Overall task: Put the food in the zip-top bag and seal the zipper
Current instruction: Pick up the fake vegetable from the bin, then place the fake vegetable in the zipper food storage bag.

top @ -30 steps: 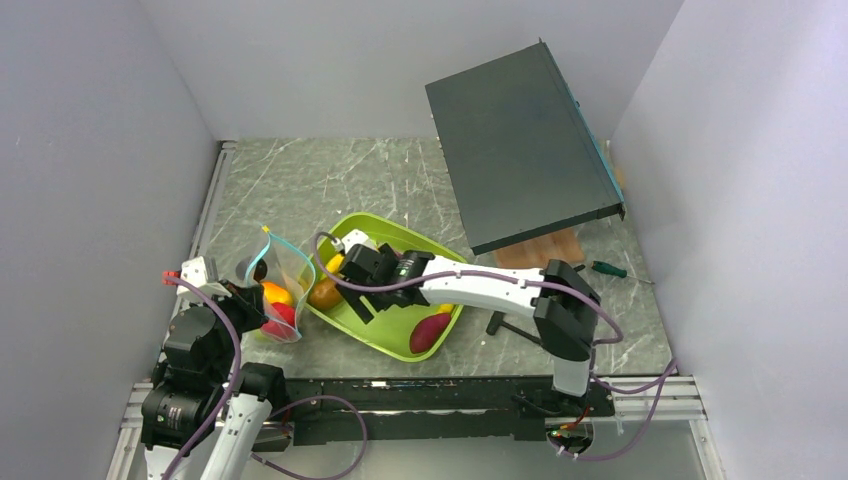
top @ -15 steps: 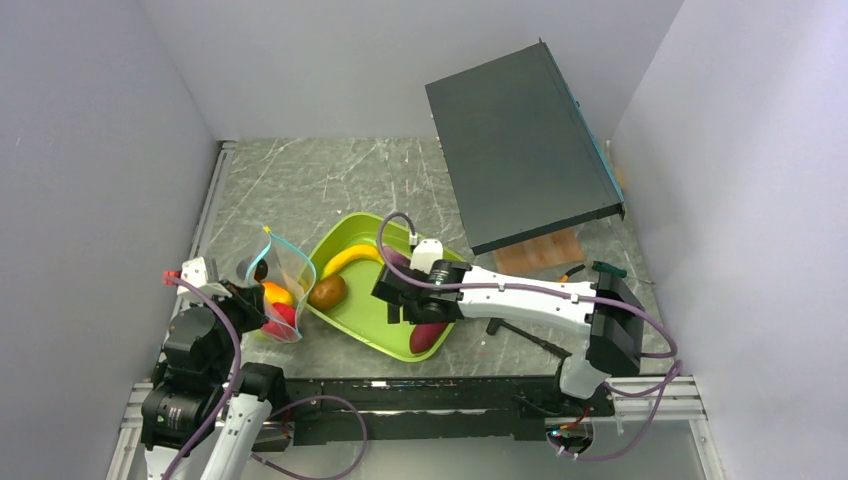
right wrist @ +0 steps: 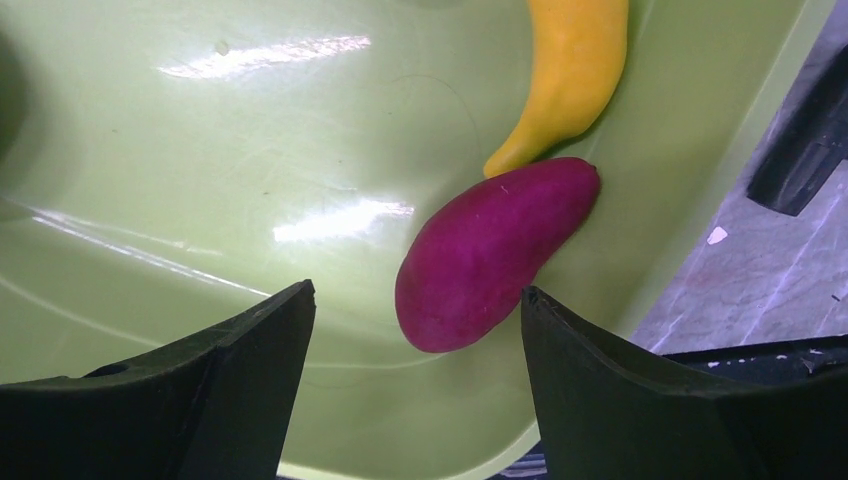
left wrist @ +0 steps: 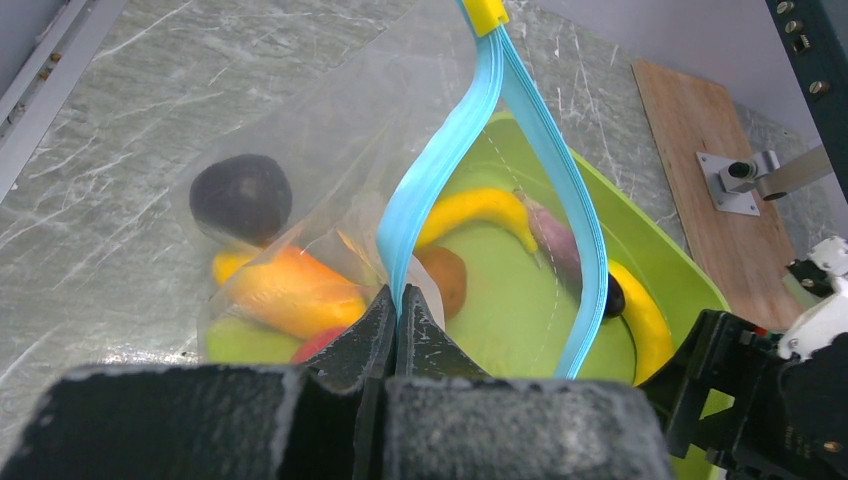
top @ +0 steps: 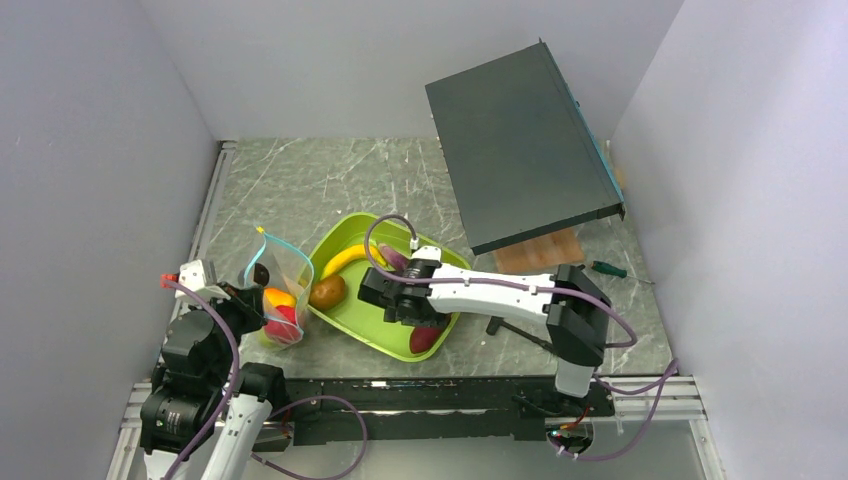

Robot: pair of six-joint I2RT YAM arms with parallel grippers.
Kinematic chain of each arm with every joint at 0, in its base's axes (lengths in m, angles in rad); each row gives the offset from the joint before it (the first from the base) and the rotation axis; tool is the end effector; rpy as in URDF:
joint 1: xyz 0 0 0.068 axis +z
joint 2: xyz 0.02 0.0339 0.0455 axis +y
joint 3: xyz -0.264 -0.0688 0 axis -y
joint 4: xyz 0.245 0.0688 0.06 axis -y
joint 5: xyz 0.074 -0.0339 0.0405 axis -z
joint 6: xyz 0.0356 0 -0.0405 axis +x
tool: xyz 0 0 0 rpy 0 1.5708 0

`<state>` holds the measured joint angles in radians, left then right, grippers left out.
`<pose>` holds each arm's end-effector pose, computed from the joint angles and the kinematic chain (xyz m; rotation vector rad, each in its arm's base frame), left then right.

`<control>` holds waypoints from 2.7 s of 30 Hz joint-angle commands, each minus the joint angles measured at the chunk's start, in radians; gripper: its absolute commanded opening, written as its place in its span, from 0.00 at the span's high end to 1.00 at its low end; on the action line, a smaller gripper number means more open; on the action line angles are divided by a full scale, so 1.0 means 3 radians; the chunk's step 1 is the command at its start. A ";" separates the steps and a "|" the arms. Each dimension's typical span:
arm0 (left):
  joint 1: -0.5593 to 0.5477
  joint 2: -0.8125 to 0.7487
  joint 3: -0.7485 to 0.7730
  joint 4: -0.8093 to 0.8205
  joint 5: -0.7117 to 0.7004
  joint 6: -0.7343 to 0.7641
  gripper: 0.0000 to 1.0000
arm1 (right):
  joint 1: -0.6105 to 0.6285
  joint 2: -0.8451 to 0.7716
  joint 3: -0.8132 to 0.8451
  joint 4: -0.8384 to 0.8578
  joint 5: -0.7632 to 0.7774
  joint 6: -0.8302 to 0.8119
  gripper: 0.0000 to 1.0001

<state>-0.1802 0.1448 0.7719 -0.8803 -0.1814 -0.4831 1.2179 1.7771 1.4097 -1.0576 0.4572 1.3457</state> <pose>0.0282 0.0014 0.3166 -0.4025 1.7855 -0.3032 0.1321 0.3133 0.2351 0.2152 2.6546 0.0098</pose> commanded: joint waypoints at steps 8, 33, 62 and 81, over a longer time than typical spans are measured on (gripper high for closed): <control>-0.0011 0.0071 0.0005 0.0155 -0.0055 0.0010 1.00 | -0.0007 0.0351 -0.0042 0.0023 0.0019 0.0085 0.26; -0.0010 0.0151 0.0006 0.0158 -0.0030 0.0021 1.00 | 0.0032 -0.0083 0.0134 0.0605 0.0919 -0.0572 1.00; -0.0013 0.0182 0.0005 0.0149 -0.0029 0.0015 1.00 | 0.0084 -0.0561 -0.0094 0.4243 -0.2112 -0.2828 0.93; -0.0022 0.0154 0.0008 0.0147 -0.0049 0.0012 1.00 | 0.0018 0.0182 0.0838 0.3296 -0.1636 -0.3330 0.26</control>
<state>-0.1822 0.1871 0.7715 -0.8791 -0.1848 -0.4835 1.2266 1.8072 1.5738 -0.0151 -0.0582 0.4030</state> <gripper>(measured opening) 0.013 0.681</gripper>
